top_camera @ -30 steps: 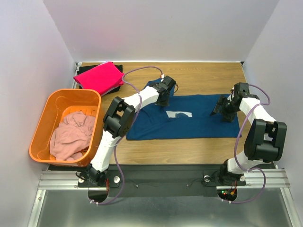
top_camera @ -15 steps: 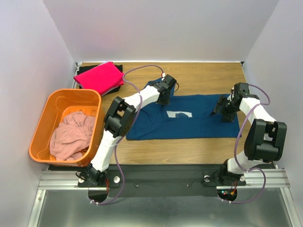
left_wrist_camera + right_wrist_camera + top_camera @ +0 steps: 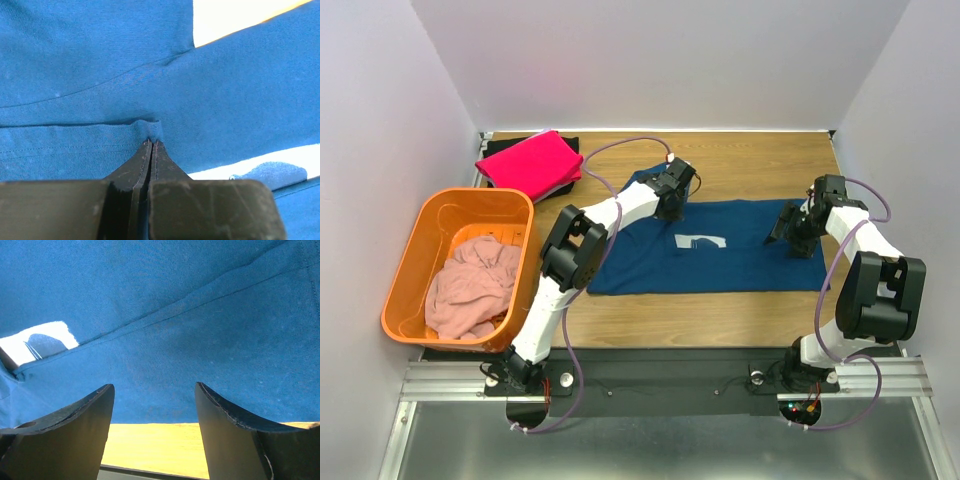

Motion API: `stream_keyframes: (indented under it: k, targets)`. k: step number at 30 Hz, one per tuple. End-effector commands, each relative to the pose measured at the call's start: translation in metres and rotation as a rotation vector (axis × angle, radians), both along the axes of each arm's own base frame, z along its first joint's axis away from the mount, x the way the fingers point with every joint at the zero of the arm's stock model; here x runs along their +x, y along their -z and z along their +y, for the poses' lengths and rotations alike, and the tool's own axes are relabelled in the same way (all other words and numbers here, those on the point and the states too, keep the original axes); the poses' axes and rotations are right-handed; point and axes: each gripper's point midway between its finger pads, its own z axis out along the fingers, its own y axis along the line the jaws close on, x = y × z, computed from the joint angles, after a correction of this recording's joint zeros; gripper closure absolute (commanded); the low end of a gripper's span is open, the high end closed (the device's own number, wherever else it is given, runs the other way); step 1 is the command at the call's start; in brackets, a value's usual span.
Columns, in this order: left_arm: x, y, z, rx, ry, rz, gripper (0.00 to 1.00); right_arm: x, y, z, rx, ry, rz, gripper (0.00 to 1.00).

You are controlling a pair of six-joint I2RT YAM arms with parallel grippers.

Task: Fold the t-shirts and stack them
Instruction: Fold the tshirt

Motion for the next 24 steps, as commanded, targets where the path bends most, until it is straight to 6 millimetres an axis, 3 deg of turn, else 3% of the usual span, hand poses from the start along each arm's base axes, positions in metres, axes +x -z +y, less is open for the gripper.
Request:
stream_keyframes:
  k: [1, 3, 4, 7, 8, 10, 16, 18, 24]
  targets:
    - [0.009, -0.027, -0.012, -0.044, 0.021, -0.061, 1.0, 0.004, -0.005, -0.003, -0.014, -0.006, -0.026, 0.29]
    - [0.009, -0.027, -0.012, -0.042, 0.02, -0.061, 0.95, 0.004, -0.004, -0.004, -0.017, -0.007, -0.024, 0.29]
    - [0.01, -0.03, -0.011, -0.041, 0.016, -0.068, 0.75, 0.004, -0.004, -0.004, -0.016, -0.005, -0.024, 0.29]
    - [0.015, -0.046, -0.012, -0.055, 0.0, -0.1, 0.4, 0.006, -0.007, -0.004, -0.018, -0.003, -0.031, 0.29]
    - [0.017, -0.052, -0.012, -0.06, -0.004, -0.113, 0.2, 0.006, -0.007, -0.005, -0.019, -0.001, -0.03, 0.29]
    - [0.021, -0.07, -0.012, -0.073, -0.016, -0.149, 0.04, 0.012, -0.01, -0.006, -0.02, 0.001, -0.04, 0.29]
    - [0.029, -0.103, -0.009, -0.114, -0.042, -0.21, 0.01, 0.032, -0.014, -0.014, -0.044, 0.016, -0.056, 0.29]
    - [0.031, -0.1, -0.008, -0.128, -0.043, -0.199, 0.02, 0.04, -0.012, -0.016, -0.049, 0.014, -0.061, 0.29]
    - [0.02, -0.062, -0.008, -0.132, -0.018, -0.134, 0.01, 0.072, -0.006, -0.024, -0.07, 0.008, -0.093, 0.3]
